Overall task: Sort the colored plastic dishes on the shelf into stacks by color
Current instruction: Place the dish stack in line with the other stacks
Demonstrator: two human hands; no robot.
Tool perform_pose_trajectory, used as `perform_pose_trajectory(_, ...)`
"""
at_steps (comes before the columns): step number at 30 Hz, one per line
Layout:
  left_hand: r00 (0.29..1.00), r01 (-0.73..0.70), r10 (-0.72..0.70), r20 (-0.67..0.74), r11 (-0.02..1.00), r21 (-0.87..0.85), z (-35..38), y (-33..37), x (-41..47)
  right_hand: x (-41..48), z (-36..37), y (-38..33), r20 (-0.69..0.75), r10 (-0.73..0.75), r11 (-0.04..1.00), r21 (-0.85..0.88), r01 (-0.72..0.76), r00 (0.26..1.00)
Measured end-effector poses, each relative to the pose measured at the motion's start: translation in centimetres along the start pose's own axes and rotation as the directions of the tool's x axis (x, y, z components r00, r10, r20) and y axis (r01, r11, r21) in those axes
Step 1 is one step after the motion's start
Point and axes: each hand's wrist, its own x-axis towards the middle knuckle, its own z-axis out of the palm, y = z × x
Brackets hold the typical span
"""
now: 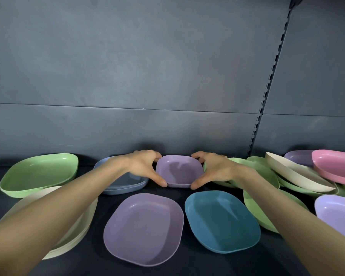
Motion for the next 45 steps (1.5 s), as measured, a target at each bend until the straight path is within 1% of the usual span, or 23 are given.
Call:
perform_pose_trajectory(2,0.999,-0.020,0.016,-0.049,0.997,-0.079,-0.4,0.1,-0.6,-0.4,-0.3,0.0,-0.028,-0.023,0.996,0.087,0.025,0.999)
perform_pose_trajectory(4,0.995,-0.042,0.025,-0.101,0.984,-0.171,-1.0,0.3,-1.4,-0.9,-0.7,-0.1,-0.062,-0.041,0.976,0.213,0.053,0.997)
perform_pose_trajectory(6,0.987,-0.068,0.028,-0.160,0.966,-0.250,-1.5,0.4,-2.6,-1.9,-0.9,-0.4,-0.109,-0.065,0.941,0.325,0.097,0.992)
perform_pose_trajectory(10,0.965,-0.128,0.019,-0.261,0.904,-0.408,-1.4,0.9,-5.7,-4.0,-0.4,-1.4,-0.214,-0.090,0.855,0.484,0.185,0.973)
perform_pose_trajectory(12,0.949,-0.186,0.022,-0.316,0.846,-0.499,-0.8,1.3,-7.7,-5.3,0.0,-1.9,-0.249,-0.092,0.817,0.534,0.217,0.964)
perform_pose_trajectory(15,0.926,-0.237,-0.015,-0.376,0.752,-0.615,0.3,1.7,-10.7,-7.5,0.9,-2.7,-0.262,-0.109,0.761,0.599,0.250,0.959)
perform_pose_trajectory(20,0.930,-0.239,-0.071,-0.361,0.631,-0.738,2.8,1.5,-14.5,-10.6,3.4,-4.3,-0.263,-0.097,0.719,0.649,0.250,0.960)
perform_pose_trajectory(23,0.940,-0.222,-0.075,-0.334,0.608,-0.762,3.9,0.8,-16.2,-12.3,4.7,-5.4,-0.271,-0.082,0.715,0.654,0.246,0.959)
perform_pose_trajectory(26,0.944,-0.222,-0.051,-0.327,0.636,-0.739,4.2,0.2,-17.4,-13.7,6.2,-6.4,-0.318,-0.046,0.749,0.616,0.243,0.947)
perform_pose_trajectory(29,0.939,-0.218,-0.037,-0.343,0.709,-0.671,4.2,-0.5,-18.1,-14.6,7.6,-7.6,-0.373,-0.014,0.791,0.563,0.239,0.928)
perform_pose_trajectory(32,0.929,-0.244,0.024,-0.369,0.790,-0.562,4.0,-1.4,-18.5,-15.5,8.7,-9.2,-0.416,0.035,0.828,0.521,0.207,0.909)
perform_pose_trajectory(37,0.921,-0.267,0.114,-0.374,0.881,-0.390,4.4,-3.4,-18.2,-16.9,10.6,-11.2,-0.480,0.112,0.847,0.504,0.169,0.870)
perform_pose_trajectory(41,0.924,-0.276,0.177,-0.339,0.923,-0.269,4.8,-4.1,-17.9,-18.1,11.5,-12.1,-0.510,0.142,0.868,0.476,0.141,0.848)
perform_pose_trajectory(45,0.933,-0.229,0.185,-0.307,0.967,-0.113,5.0,-4.8,-17.5,-18.4,12.0,-12.6,-0.505,0.188,0.872,0.481,0.094,0.843)
